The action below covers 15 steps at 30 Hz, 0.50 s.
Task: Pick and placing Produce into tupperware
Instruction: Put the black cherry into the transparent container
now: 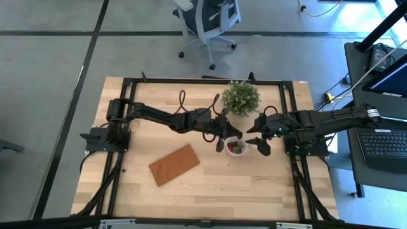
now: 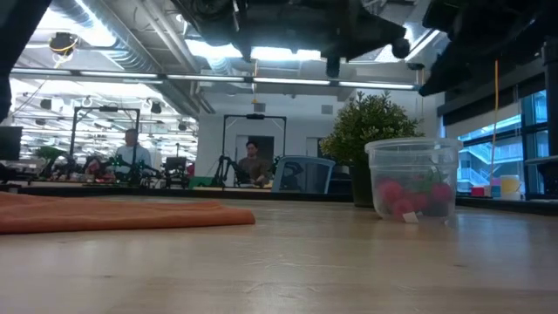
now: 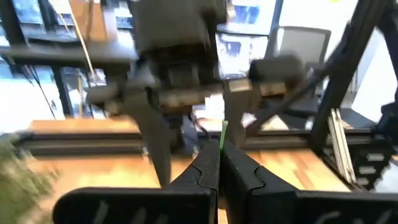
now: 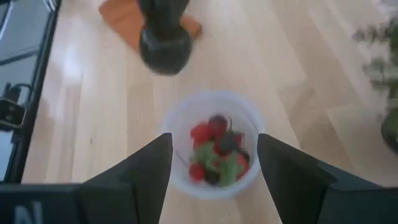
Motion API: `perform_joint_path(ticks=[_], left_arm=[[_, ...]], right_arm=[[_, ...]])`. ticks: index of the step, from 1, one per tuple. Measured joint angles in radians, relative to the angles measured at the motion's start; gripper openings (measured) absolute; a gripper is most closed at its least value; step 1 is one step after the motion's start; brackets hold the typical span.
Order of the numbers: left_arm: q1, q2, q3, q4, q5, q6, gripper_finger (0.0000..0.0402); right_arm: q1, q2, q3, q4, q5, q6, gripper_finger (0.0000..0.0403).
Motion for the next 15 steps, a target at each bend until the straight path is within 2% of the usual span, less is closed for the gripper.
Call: perform_joint_path(ticks=[9,15], left_arm=[[-0.024,0.147,-0.003,0.133,-0.007,-0.072,0.0000],[-0.022,0.206,-0.003,0.134,-0.014,-0.111,0.0000]], right_arm=[[0.020,-0.018,0.000,-0.032,0.001,0.040,0.0237],[0.027,-0.021,0.000,-0.038,0.001,0.047,0.0237]])
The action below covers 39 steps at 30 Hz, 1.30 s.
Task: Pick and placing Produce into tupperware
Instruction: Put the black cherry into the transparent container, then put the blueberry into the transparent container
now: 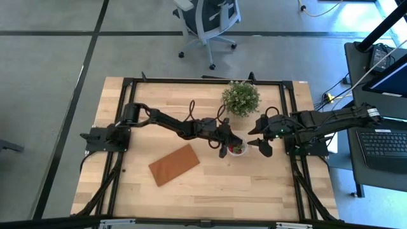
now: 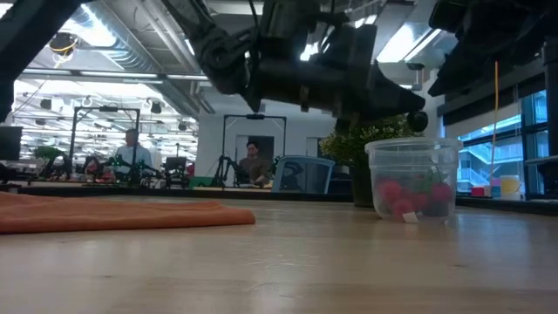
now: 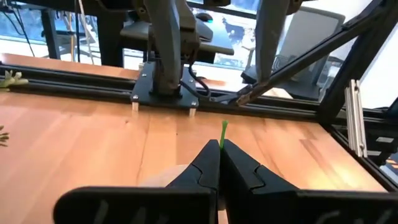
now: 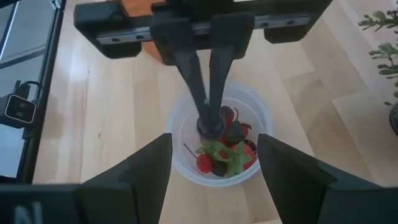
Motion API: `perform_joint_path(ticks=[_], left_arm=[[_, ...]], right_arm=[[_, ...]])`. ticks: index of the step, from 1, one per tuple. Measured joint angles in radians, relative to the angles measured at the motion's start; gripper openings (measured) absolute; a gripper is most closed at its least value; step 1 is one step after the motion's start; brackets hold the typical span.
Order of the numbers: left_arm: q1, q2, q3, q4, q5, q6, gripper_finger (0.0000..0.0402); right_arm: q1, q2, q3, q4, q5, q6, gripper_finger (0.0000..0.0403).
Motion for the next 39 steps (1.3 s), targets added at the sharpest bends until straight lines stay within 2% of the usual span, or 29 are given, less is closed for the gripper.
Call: perform_joint_path(ticks=[21,24,33,36,39], left_arm=[[-0.012,0.005,0.000,-0.006,-0.018,0.002,0.0002],[-0.011,0.005,0.000,-0.006,-0.019,0.000,0.0020],[-0.010,0.005,0.000,-0.021,-0.006,-0.039,0.0109],[-0.002,-0.026,0.000,-0.139,0.054,-0.049,0.0125],[0.017,-0.097,0.000,-0.332,0.174,-0.050,0.0133]], right_arm=[[0.000,0.000,0.000,-0.011,0.000,0.015,0.0237],[0.000,0.001,0.000,-0.011,0.000,0.012,0.0237],[-0.001,0.001,0.000,-0.011,0.000,0.011,0.0237],[-0.001,0.001,0.000,-0.011,0.000,0.011,0.0237],[-0.001,0.001,0.000,-0.013,0.000,0.007,0.0237]])
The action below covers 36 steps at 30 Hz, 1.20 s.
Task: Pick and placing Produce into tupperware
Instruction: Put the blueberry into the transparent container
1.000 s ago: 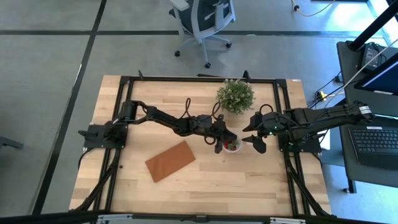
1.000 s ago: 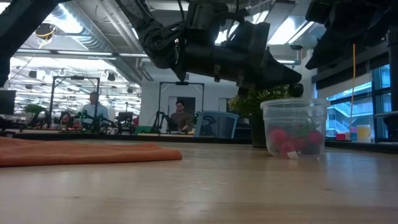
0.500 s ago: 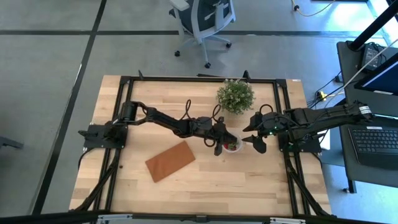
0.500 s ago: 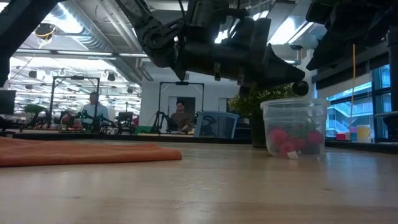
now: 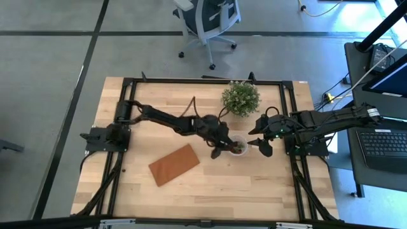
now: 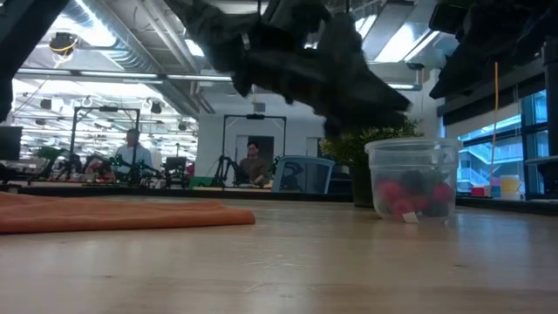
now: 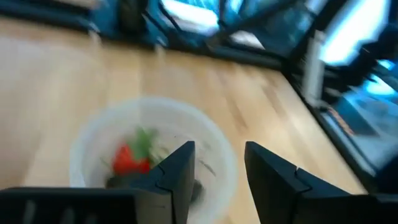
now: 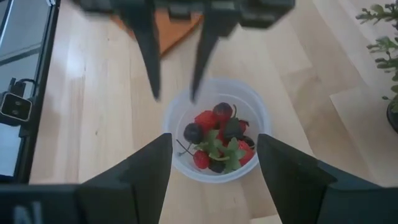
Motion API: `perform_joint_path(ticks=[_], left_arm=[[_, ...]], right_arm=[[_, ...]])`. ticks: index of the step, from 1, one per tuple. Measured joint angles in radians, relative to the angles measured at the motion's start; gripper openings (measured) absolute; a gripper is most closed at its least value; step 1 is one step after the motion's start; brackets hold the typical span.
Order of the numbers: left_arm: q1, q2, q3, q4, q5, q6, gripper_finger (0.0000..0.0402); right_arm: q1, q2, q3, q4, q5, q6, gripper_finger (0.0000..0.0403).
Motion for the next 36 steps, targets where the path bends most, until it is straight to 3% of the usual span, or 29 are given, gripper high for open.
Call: perform_joint_path(ticks=[4,9,17,23,30,36], left_arm=[[0.027,-0.100,0.000,-0.247,0.173,-0.001,0.0136],[0.036,-0.197,0.001,-0.440,0.324,-0.044,0.0136],[0.031,-0.271,0.000,-0.593,0.381,-0.229,0.0136],[0.031,-0.279,0.000,-0.666,0.450,-0.230,0.0137],[-0.002,-0.279,0.000,-0.882,0.418,-0.140,0.0162],[-0.047,-0.279,0.000,-1.100,0.251,-0.124,0.0200]], right_arm=[[0.000,0.000,0.000,0.002,0.000,-0.038,0.0237],[0.000,0.000,0.001,0.026,0.002,-0.046,0.0237],[0.000,0.000,0.001,0.054,0.003,-0.048,0.0237],[0.000,0.001,0.001,0.074,0.004,-0.069,0.0237],[-0.001,0.001,0.001,0.094,0.024,-0.101,0.0237],[-0.001,0.001,0.001,0.095,0.050,-0.118,0.0237]])
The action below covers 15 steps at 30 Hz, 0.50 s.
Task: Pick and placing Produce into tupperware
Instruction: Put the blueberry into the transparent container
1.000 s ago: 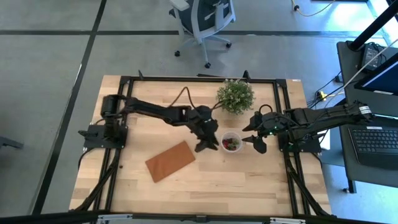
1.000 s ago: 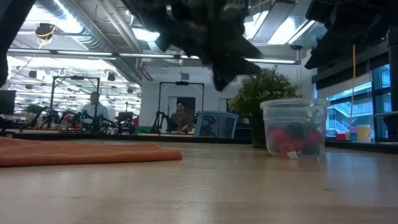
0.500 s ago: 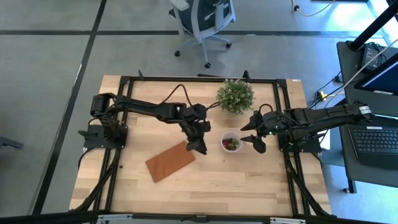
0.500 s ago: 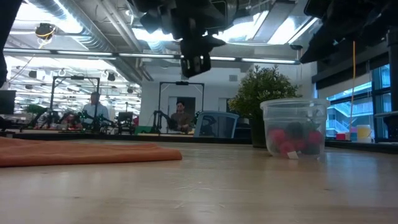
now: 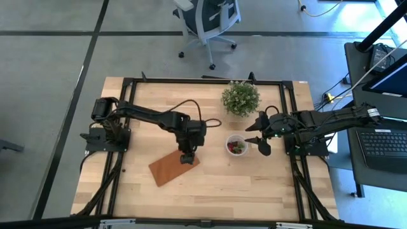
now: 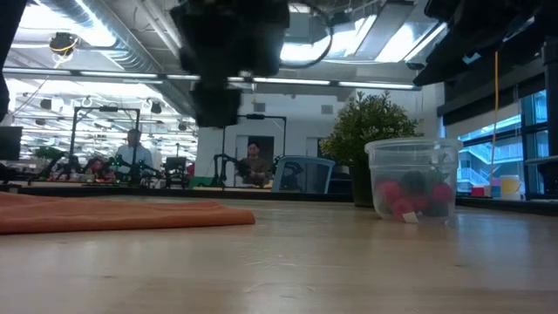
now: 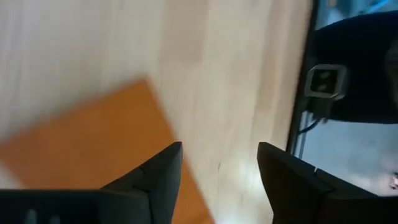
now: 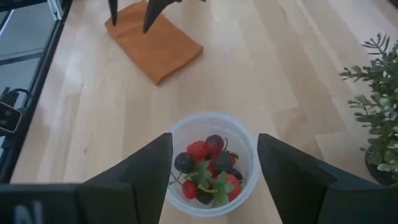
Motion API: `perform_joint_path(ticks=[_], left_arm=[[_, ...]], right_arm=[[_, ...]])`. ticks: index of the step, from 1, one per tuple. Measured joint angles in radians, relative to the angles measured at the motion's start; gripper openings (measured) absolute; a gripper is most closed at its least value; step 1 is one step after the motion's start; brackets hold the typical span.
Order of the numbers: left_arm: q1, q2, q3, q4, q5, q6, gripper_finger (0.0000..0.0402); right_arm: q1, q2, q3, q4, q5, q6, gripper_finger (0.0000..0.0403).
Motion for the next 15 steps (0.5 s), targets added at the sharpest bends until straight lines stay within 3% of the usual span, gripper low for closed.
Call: perform_joint_path(ticks=[7,11,15], left_arm=[[-0.051,0.000,0.000,-0.345,-0.052,0.026,0.0206],[-0.095,0.000,-0.003,-0.594,-0.152,0.036,0.0206],[-0.136,-0.009,-0.059,-0.615,-0.171,0.009,0.0206]], right_arm=[[0.000,0.000,0.000,0.003,0.037,-0.010,0.0237],[-0.001,0.000,0.000,0.009,0.045,-0.033,0.0237],[-0.001,0.000,0.000,0.051,0.046,-0.057,0.0237]])
